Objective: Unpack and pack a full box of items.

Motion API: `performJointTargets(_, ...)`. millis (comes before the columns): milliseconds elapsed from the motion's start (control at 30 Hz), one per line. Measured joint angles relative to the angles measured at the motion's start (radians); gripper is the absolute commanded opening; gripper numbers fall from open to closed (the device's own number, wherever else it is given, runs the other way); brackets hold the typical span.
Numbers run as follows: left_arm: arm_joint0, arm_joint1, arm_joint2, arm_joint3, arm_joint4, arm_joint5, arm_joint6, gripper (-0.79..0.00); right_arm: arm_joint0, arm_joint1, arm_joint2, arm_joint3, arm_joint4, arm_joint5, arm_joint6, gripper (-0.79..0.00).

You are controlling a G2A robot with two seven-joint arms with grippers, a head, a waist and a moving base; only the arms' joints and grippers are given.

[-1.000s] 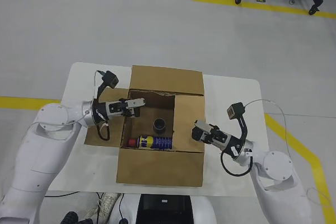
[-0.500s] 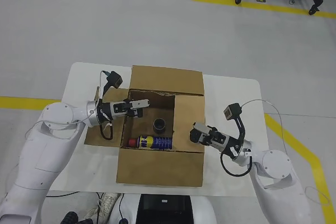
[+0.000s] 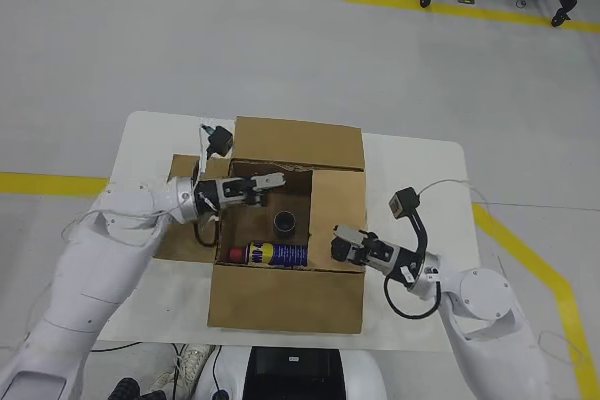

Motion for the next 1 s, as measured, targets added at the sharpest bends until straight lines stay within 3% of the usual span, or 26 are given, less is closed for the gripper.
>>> performJointTargets(200,-0.076,-0.034,0.142,0.058,0.033,-0.009,0.057,0.0,0.007,0.004,-0.023,-0.009,0.005,0.007,0.005,0.0)
performJointTargets(400,-0.129,-0.06,0.227,0.134,0.059,-0.026,0.097,0.0,0.005,0.01,-0.029,-0.033,-0.001,0.012,0.02,0.0)
performJointTargets(700,-0.196,-0.101,0.32,0.25,0.068,-0.066,0.144,0.0,-0.013,0.021,-0.027,-0.064,0.002,0.004,0.043,0.0)
performJointTargets(1000,-0.244,-0.137,0.362,0.347,0.009,-0.138,0.154,0.0,-0.013,0.03,-0.044,-0.06,0.001,0.015,0.062,0.0)
